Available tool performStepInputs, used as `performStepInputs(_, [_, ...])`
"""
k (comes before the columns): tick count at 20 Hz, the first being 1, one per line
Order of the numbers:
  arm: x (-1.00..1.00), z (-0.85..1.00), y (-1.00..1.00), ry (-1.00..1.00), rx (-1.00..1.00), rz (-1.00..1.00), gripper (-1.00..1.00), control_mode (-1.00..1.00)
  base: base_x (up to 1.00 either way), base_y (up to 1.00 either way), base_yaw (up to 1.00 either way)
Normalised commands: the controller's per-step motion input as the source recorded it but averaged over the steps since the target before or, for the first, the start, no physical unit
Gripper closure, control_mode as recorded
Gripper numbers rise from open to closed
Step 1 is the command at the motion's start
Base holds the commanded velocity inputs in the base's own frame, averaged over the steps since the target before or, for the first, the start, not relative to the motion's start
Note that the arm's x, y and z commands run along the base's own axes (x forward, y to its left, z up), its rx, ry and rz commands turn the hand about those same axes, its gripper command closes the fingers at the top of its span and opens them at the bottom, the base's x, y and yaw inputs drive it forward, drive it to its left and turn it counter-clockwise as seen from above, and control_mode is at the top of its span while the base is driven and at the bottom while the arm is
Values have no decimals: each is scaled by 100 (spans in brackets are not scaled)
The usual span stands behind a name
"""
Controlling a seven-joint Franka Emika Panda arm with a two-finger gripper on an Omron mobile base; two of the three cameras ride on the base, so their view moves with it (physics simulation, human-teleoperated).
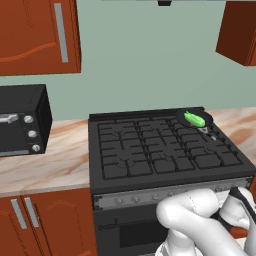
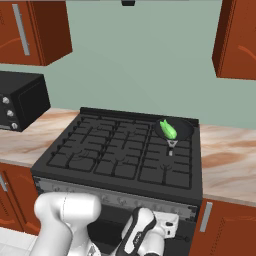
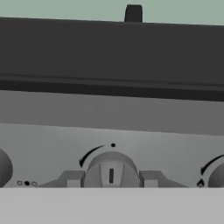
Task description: Put the mushroom and corn in the pan. Then turn on the rear right burner and set the heat to medium.
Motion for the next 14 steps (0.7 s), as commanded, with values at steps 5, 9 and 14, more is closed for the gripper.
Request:
performStepInputs(5, [0,0,0,-11,-15,0,100,-100,0,0,0])
performStepInputs(9, [0,0,0,-5,-17,0,100,-100,0,0,0])
performStepInputs(14, [0,0,0,-1,-20,0,100,-100,0,0,0])
